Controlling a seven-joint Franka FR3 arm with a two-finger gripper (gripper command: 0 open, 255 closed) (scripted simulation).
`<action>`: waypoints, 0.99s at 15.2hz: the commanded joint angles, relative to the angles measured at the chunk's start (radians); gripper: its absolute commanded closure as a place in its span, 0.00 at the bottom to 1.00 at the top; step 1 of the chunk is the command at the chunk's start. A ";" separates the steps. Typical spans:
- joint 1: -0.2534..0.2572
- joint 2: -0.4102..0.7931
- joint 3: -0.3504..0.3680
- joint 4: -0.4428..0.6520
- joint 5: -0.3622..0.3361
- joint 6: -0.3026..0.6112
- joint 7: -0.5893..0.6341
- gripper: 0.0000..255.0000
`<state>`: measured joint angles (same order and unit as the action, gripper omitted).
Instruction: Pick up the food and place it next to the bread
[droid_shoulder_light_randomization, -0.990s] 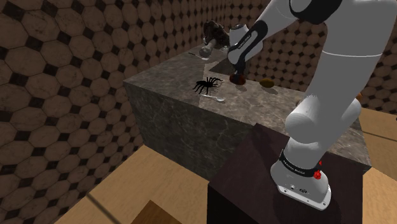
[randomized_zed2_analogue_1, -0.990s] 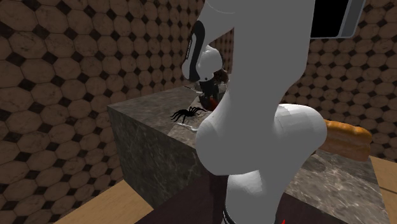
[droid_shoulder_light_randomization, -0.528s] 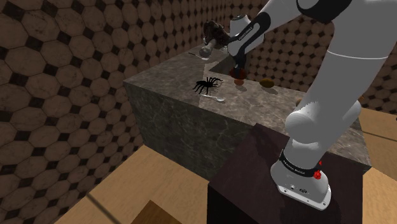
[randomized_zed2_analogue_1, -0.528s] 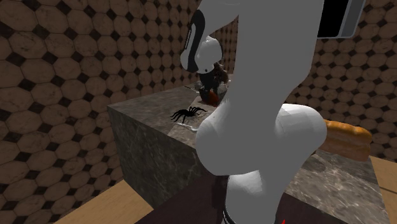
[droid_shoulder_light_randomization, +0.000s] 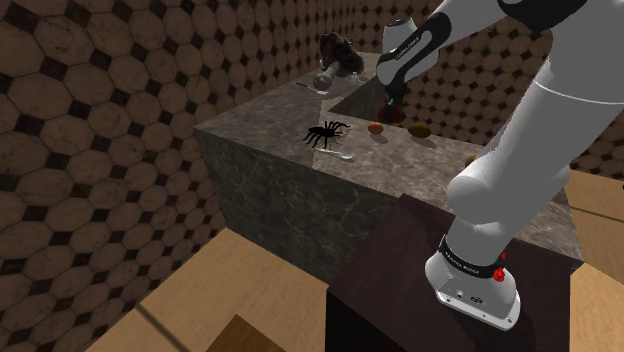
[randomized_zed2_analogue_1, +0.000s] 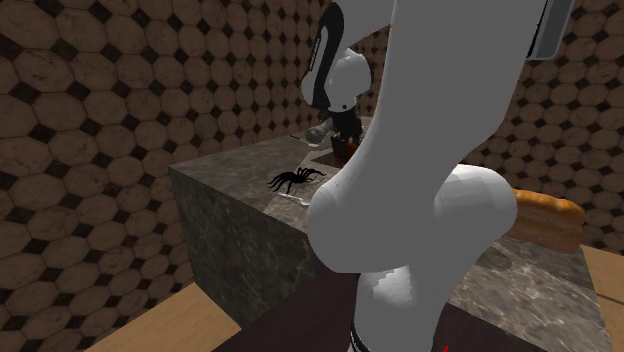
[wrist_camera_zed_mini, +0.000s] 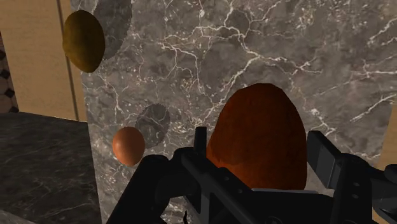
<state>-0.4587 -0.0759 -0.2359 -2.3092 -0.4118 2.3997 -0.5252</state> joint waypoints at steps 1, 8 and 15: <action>-0.024 -0.035 -0.027 -0.043 -0.010 0.021 -0.041 1.00; -0.106 -0.153 -0.126 -0.168 -0.053 0.073 -0.180 1.00; -0.190 -0.231 -0.248 -0.236 -0.087 0.112 -0.351 1.00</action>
<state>-0.6411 -0.3038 -0.4670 -2.5443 -0.4993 2.5079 -0.8499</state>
